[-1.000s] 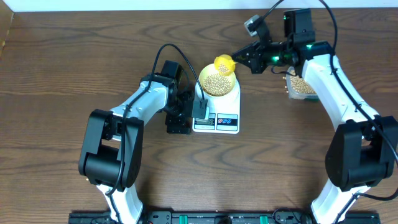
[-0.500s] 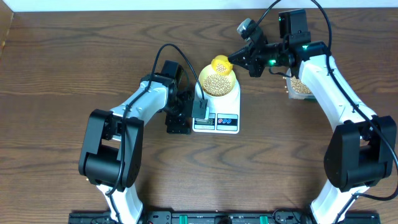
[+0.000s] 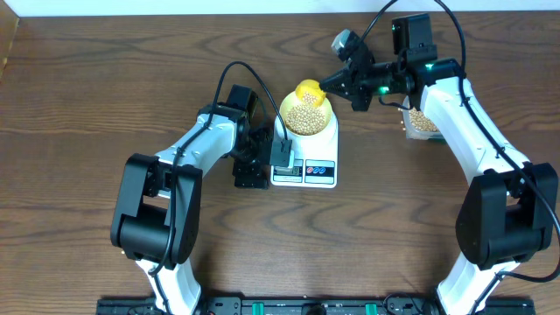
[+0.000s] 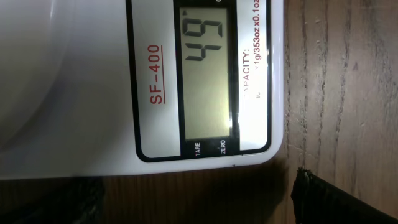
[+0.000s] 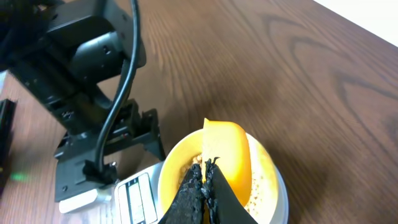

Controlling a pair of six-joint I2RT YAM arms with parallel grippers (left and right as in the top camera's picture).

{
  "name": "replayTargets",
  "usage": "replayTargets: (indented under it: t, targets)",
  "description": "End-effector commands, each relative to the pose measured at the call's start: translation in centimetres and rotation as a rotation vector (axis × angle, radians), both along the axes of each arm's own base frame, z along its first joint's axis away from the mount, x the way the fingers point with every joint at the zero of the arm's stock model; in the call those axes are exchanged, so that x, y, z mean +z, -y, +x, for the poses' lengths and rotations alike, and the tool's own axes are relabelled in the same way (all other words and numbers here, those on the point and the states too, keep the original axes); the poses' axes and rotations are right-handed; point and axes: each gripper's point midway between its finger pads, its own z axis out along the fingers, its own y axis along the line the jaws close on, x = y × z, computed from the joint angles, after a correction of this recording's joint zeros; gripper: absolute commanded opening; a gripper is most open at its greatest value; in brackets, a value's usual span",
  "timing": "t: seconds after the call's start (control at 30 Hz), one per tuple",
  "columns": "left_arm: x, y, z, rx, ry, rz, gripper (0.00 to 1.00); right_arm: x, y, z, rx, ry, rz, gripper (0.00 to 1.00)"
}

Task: Scoop item into bowl and weigh 50g on scale
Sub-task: 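Tilt the scoop with the right gripper to trickle soybeans into the bowl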

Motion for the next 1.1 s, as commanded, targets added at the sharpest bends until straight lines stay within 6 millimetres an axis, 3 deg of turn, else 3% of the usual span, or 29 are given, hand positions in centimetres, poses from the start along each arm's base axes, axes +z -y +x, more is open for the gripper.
replayTargets:
  t: [0.0,1.07]
  targets:
    - [-0.52,0.40,-0.88,-0.023,-0.028,-0.012,0.98,1.99,-0.83,-0.78,0.056,0.080,0.022,0.01]
    - [-0.52,0.40,-0.88,-0.023,-0.028,-0.012,0.98,1.64,-0.57,-0.38,0.021,0.060,0.001,0.03]
